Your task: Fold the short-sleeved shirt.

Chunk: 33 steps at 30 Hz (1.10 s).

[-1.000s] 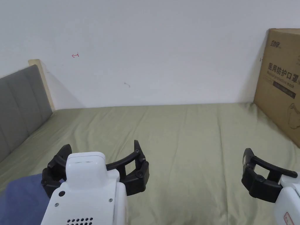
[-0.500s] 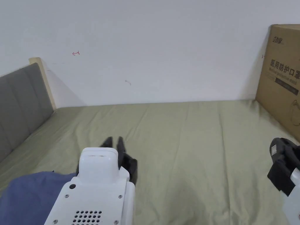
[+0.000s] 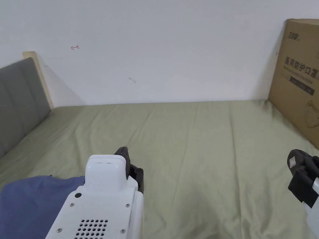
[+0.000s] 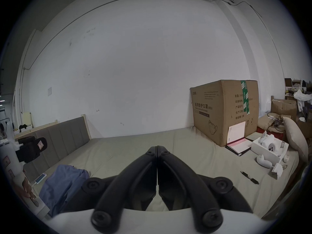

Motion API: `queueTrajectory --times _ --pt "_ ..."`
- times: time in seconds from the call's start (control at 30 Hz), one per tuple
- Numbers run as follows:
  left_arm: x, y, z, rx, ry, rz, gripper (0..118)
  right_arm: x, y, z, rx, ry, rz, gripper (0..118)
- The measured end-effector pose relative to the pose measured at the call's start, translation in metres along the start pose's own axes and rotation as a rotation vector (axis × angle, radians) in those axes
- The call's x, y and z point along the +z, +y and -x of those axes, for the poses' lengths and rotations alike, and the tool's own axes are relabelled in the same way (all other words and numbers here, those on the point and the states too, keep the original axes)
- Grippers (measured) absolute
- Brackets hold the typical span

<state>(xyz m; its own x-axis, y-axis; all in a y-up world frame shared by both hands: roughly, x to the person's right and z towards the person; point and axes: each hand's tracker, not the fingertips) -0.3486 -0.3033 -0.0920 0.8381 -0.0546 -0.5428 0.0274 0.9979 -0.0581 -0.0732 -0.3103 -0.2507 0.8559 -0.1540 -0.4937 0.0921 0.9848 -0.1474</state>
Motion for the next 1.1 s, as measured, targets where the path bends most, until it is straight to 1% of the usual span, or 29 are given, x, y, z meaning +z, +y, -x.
queueTrajectory --times 0.07,0.1,0.17,0.23,0.27,0.3,0.37,0.43,0.47,0.57,0.63,0.7,0.73,0.8,0.9,0.93,0.97,1.0,1.03,1.07,1.1 --pt "0.005 -0.001 0.02 0.017 0.044 0.023 0 -0.009 -0.002 0.013 0.001 0.014 0.008 0" --pt "0.01 -0.002 0.033 0.02 0.082 0.027 0 -0.014 -0.004 0.023 0.021 0.031 0.012 0" --pt "0.025 -0.002 0.068 0.018 0.16 0.03 0 -0.028 -0.006 0.05 0.056 0.137 0.054 0" --pt "0.042 -0.003 0.105 0.015 0.264 0.031 0 -0.037 -0.009 0.078 0.071 0.21 0.07 0" --pt "0.054 -0.004 0.126 0.014 0.334 0.036 0 -0.04 -0.01 0.095 0.065 0.261 0.066 0" --pt "0.063 -0.004 0.14 0.018 0.373 0.038 0 -0.042 -0.011 0.107 0.055 0.304 0.072 0" --pt "0.08 -0.005 0.164 0.044 0.437 0.039 0 -0.042 -0.014 0.132 0.043 0.366 0.083 0" --pt "0.09 -0.008 0.173 0.062 0.483 0.034 0 -0.042 -0.018 0.149 0.035 0.421 0.096 0" --pt "0.093 -0.009 0.175 0.062 0.477 0.033 0 -0.042 -0.019 0.157 0.037 0.439 0.107 0" --pt "0.096 -0.011 0.175 0.06 0.484 0.033 0 -0.04 -0.022 0.169 0.067 0.448 0.118 0" --pt "0.1 -0.003 0.178 0.152 0.483 -0.048 0 -0.039 -0.016 0.168 0.074 0.45 0.141 0" --pt "0.087 0.016 0.196 0.24 0.466 -0.06 0 -0.037 -0.007 0.159 0.021 0.478 0.167 0" --pt "0.074 0.024 0.206 0.245 0.465 -0.021 0 -0.037 -0.003 0.155 0.01 0.482 0.171 0" --pt "0.035 0.032 0.23 0.234 0.433 0.126 0 -0.039 0.002 0.148 0.013 0.463 0.176 0" --pt "-0.051 0.002 0.271 0.299 0.255 0.502 0 -0.048 0.001 0.135 0.012 0.43 0.205 0" --pt "-0.073 -0.014 0.28 0.343 0.176 0.578 0 -0.05 -0.001 0.132 0.012 0.419 0.219 0" --pt "-0.095 -0.036 0.288 0.401 0.132 0.639 2 -0.053 -0.005 0.129 0.013 0.404 0.236 0" --pt "-0.108 -0.057 0.29 0.483 0.12 0.645 18 -0.056 -0.008 0.126 0.016 0.394 0.253 0" --pt "-0.123 -0.076 0.293 0.508 0.139 0.651 52 -0.058 -0.012 0.124 0.018 0.385 0.27 0" --pt "-0.142 -0.094 0.294 0.49 0.165 0.705 91 -0.061 -0.016 0.121 0.023 0.373 0.288 0" --pt "-0.158 -0.111 0.295 0.472 0.181 0.763 118 -0.064 -0.019 0.119 0.032 0.363 0.303 0"
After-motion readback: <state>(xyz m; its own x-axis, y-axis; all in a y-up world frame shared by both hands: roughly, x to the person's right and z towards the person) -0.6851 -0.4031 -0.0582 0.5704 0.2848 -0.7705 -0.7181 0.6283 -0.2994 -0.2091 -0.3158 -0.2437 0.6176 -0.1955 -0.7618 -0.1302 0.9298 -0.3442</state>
